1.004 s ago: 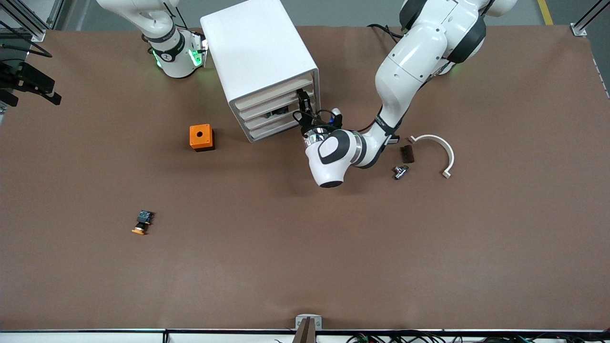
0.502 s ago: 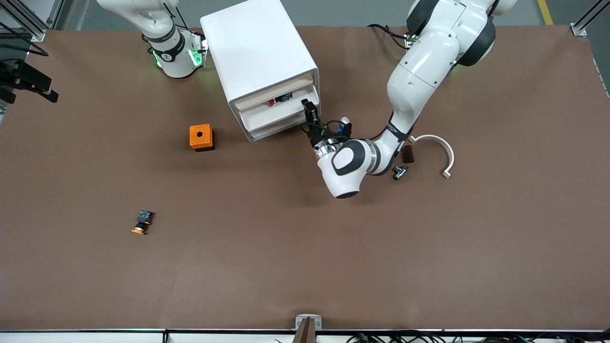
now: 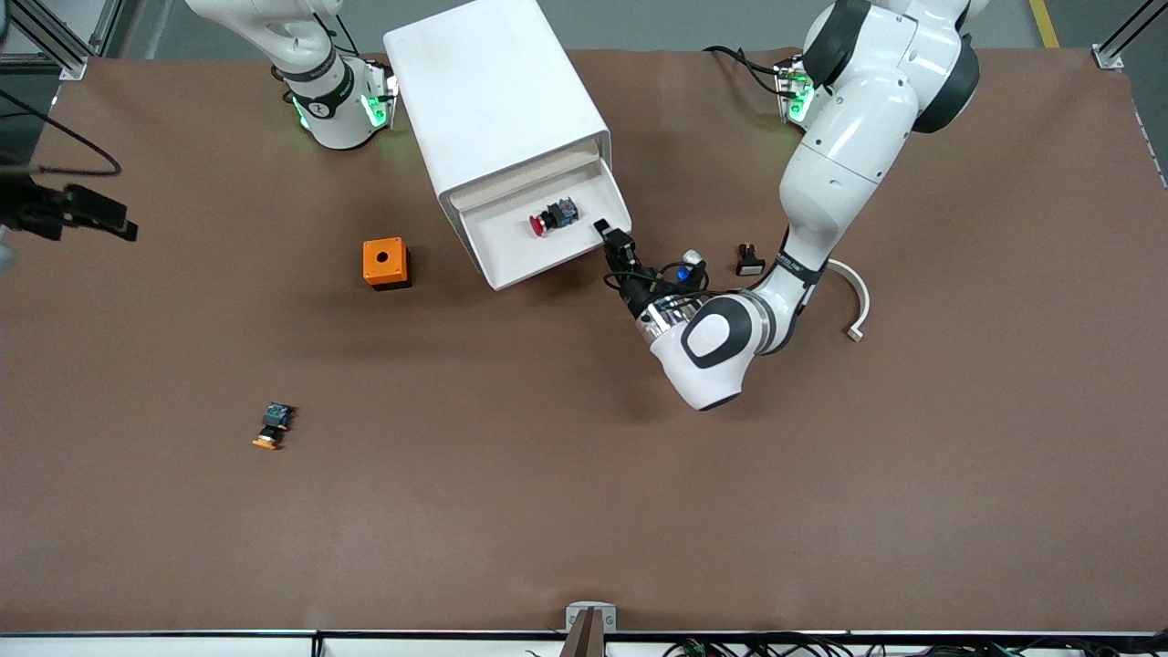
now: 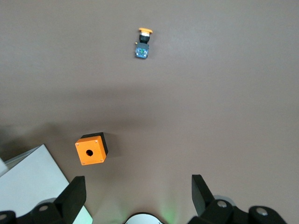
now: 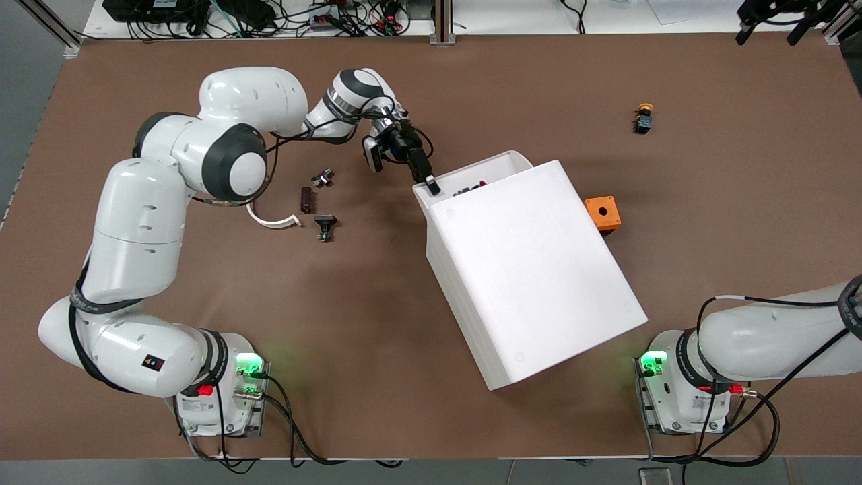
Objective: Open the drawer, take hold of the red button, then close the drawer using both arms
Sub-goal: 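Release the handle with the left gripper while the right gripper reaches the drawer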
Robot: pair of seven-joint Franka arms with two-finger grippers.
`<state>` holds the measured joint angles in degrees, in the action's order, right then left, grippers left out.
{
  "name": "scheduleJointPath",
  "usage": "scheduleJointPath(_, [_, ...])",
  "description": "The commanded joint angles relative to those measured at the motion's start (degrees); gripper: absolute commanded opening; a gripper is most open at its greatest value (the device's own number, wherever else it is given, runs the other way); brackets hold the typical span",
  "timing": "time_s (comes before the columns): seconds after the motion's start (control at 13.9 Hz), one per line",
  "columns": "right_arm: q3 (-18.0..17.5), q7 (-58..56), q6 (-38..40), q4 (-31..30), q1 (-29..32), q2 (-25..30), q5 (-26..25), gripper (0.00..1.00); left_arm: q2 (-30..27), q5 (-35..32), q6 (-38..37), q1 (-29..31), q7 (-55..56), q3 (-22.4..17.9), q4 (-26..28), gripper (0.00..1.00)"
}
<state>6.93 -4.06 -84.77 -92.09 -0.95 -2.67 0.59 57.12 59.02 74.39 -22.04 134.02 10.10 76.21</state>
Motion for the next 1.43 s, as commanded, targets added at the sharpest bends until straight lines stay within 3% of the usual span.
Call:
scheduleJointPath(0.0, [-0.52,-0.6,0.4,2.79,0.95,-4.01,-0.76,1.0,-0.08,1.54,0.05,1.64,1.33,0.09,-0.27,0.17])
scheduleJointPath(0.22, [-0.95,5.77,1.18,2.62,-0.53,-4.01,-0.5,1.0,-0.08,1.45,0.85,1.91,1.16,0.0,-0.27,0.24])
scheduleJointPath(0.36, [-1.13,19.81,2.84,2.36,-4.47,-3.83,0.55,1.0,-0.17,1.8,2.33,2.17,0.19,0.0,-0.36,0.43])
scheduleJointPath(0.5, [-1.13,31.16,2.86,2.27,-10.36,-3.39,0.73,1.0,-0.52,2.24,2.69,3.14,-7.84,0.0,-0.97,0.72])
scheduleJointPath(0.65, [-1.04,42.93,2.51,1.31,-15.46,-2.61,4.05,1.0,-0.78,1.89,2.87,3.76,-16.57,-0.35,-2.11,0.83])
scheduleJointPath(0.86, [-1.04,60.16,-0.73,-0.62,-24.06,-2.25,6.62,1.0,-1.4,1.45,3.04,3.23,-25.8,-3.85,-5.36,0.88])
scheduleJointPath(1.08, [-1.04,78.18,-9.94,-4.75,-33.38,-2.78,6.62,1.0,-2.62,-1.44,3.39,0.95,-36.86,-8.16,-10.63,0.9])
scheduleJointPath(1.36, [-1.04,91.84,-17.79,-7.49,-42.35,-6.28,6.45,1.0,-6.4,-6.08,10.58,-1.07,-50.67,-10.81,-11.08,0.92])
